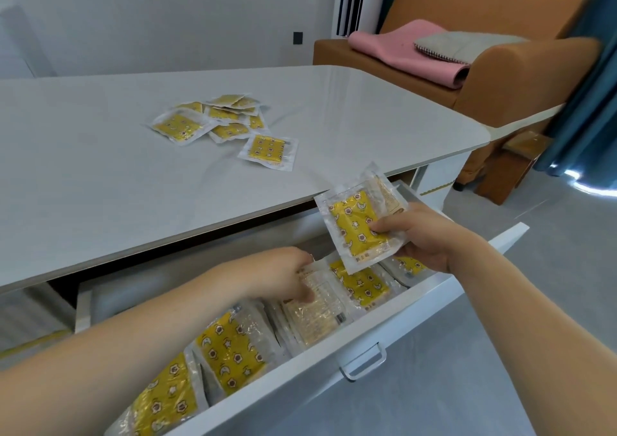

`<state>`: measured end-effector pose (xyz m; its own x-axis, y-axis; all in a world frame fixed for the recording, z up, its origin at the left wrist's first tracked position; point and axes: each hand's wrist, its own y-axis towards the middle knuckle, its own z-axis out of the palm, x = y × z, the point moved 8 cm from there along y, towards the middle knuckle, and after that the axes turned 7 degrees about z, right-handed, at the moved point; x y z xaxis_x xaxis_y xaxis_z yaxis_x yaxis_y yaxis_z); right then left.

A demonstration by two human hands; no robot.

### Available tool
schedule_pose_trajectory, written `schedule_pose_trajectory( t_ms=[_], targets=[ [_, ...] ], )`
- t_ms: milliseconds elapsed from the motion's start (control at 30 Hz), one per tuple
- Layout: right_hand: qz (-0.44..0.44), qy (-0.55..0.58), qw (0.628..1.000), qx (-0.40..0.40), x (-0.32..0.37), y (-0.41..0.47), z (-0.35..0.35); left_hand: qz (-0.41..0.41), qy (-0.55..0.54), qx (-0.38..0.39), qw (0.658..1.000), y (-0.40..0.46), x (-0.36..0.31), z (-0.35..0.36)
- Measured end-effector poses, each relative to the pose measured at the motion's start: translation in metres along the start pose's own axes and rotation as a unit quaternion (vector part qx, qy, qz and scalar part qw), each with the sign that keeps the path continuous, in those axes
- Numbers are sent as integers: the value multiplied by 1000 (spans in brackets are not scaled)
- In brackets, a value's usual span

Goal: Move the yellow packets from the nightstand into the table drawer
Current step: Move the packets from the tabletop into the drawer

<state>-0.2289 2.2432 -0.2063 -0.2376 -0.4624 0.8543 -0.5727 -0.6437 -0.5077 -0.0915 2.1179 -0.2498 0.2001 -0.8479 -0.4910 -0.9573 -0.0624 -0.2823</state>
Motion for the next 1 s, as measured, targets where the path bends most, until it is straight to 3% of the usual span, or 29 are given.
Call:
schedule_pose_trajectory(
  t_ms=[133, 267, 433, 567, 667, 767, 1000],
  targets=[
    [7, 3, 1000, 4, -1, -2, 0, -15, -120, -5, 993, -7, 13, -9],
    [8, 13, 1000, -2, -2, -1, -2, 22, -303, -77, 950, -27, 15, -38],
    [15, 9, 1000, -1, -4, 1, 2, 60, -293, -113, 947, -32, 13, -40],
    [25, 8, 1000, 0, -6, 2, 1, 42, -347, -176, 920, -25, 20, -27],
    [28, 7, 1000, -1, -9, 3, -1, 39, -294, -161, 941, -18, 18, -18],
    [30, 3, 1000, -2, -10, 3, -2, 71, -129, -104, 984, -14, 12, -15],
    [36, -23, 999, 16, -10, 4, 6, 60, -37, -50, 996, -18, 19, -9]
  ],
)
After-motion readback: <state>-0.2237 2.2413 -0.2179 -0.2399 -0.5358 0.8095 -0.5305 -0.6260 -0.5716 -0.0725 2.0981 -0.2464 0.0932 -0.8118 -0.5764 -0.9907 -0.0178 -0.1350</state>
